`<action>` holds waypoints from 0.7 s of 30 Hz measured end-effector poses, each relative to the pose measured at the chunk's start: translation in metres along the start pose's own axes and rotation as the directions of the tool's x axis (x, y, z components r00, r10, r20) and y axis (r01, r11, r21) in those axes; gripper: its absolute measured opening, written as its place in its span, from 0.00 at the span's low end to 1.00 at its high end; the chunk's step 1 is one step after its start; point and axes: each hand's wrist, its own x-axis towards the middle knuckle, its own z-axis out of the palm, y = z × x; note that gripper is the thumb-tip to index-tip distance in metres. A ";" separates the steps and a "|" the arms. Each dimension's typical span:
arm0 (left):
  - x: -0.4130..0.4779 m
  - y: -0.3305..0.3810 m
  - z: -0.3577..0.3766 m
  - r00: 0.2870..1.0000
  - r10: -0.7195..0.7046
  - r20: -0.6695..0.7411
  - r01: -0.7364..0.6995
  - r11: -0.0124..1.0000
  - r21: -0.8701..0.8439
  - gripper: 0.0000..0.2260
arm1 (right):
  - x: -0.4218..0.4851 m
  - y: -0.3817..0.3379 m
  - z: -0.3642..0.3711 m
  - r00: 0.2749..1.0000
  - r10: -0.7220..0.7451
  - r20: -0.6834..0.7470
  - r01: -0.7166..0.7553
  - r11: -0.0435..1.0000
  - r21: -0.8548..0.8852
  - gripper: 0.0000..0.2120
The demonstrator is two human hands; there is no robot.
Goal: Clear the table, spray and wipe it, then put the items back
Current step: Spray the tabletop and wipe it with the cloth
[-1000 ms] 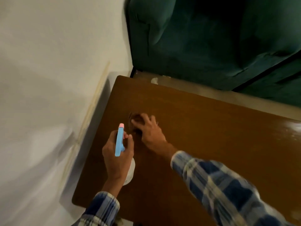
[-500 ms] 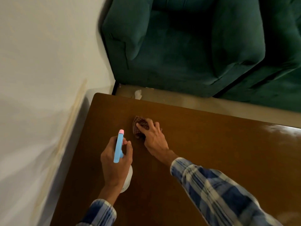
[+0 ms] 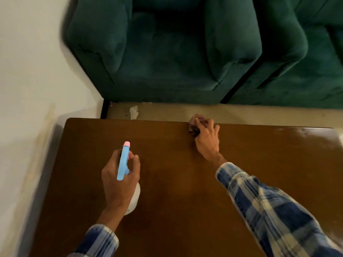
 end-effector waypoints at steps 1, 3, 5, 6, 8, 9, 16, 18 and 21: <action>-0.004 0.006 0.008 1.000 0.004 0.005 -0.004 1.000 0.002 0.08 | -0.001 0.022 -0.008 0.998 0.052 -0.029 -0.051 0.998 0.028 0.31; -0.015 0.022 0.027 1.000 0.009 0.016 -0.009 1.000 0.004 0.08 | -0.012 0.052 -0.020 0.994 0.100 -0.050 -0.097 0.994 0.048 0.31; -0.030 0.039 0.043 1.000 0.005 0.025 -0.005 1.000 -0.007 0.08 | -0.035 0.057 -0.020 0.999 0.039 0.005 -0.039 0.999 0.018 0.33; -0.038 0.046 0.048 1.000 0.000 0.027 0.000 1.000 -0.011 0.08 | -0.052 0.051 -0.016 0.998 -0.023 0.053 0.022 1.000 0.011 0.34; -0.055 0.060 0.053 1.000 -0.018 0.019 0.018 1.000 0.000 0.09 | -0.093 0.030 -0.003 0.969 -0.179 0.168 0.183 0.983 -0.008 0.35; -0.062 0.065 0.054 0.999 -0.032 0.011 0.032 0.999 0.013 0.10 | -0.113 0.021 0.003 0.929 -0.279 0.243 0.294 0.955 -0.028 0.36; -0.117 0.076 0.026 0.990 -0.129 -0.053 0.132 0.990 0.048 0.10 | -0.159 0.057 -0.001 0.878 -0.375 0.298 0.413 0.908 -0.074 0.36; -0.132 0.071 0.015 0.981 -0.178 -0.080 0.182 0.982 0.041 0.09 | -0.165 0.049 0.002 0.909 -0.300 0.290 0.335 0.939 -0.078 0.35; -0.151 0.059 -0.003 0.969 -0.217 -0.121 0.220 0.975 0.020 0.09 | -0.186 0.007 0.017 0.869 -0.349 0.351 0.387 0.921 -0.045 0.35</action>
